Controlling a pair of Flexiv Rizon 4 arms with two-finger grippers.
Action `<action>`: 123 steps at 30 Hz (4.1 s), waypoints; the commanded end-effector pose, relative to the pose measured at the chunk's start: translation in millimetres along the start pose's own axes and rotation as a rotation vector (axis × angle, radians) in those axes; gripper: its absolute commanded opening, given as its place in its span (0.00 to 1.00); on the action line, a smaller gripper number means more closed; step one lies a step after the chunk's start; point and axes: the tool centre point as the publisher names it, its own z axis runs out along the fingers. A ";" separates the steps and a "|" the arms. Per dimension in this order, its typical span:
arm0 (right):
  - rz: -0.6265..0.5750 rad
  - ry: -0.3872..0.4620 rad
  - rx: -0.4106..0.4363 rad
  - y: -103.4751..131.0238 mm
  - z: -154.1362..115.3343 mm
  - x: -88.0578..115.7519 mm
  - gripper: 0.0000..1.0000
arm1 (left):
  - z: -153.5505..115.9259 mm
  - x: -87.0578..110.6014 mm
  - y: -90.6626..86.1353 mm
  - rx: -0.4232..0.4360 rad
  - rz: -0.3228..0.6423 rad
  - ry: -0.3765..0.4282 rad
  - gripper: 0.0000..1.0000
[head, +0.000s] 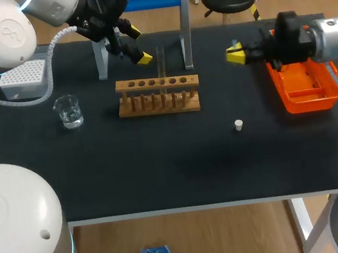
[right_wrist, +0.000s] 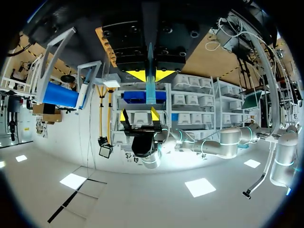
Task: Invert the test tube, pick up the pipette, mount the tip to pipette, aspirate from beaker and dispense into the tube, eject the tip, return the pipette, and cap with the stopper.
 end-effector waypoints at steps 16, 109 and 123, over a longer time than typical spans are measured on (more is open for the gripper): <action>-0.008 -0.071 -0.009 -26.9 -43.2 27.7 0.00 | -0.8 -0.1 -0.2 -0.003 0.000 0.002 1.00; 0.074 -0.042 -0.034 -31.9 -39.8 30.5 0.00 | -13.3 -211.5 43.6 -0.085 -0.695 -0.687 1.00; 0.074 -0.042 -0.034 -31.9 -39.8 30.5 0.00 | 3.2 -225.2 39.6 -0.054 -0.796 -0.764 1.00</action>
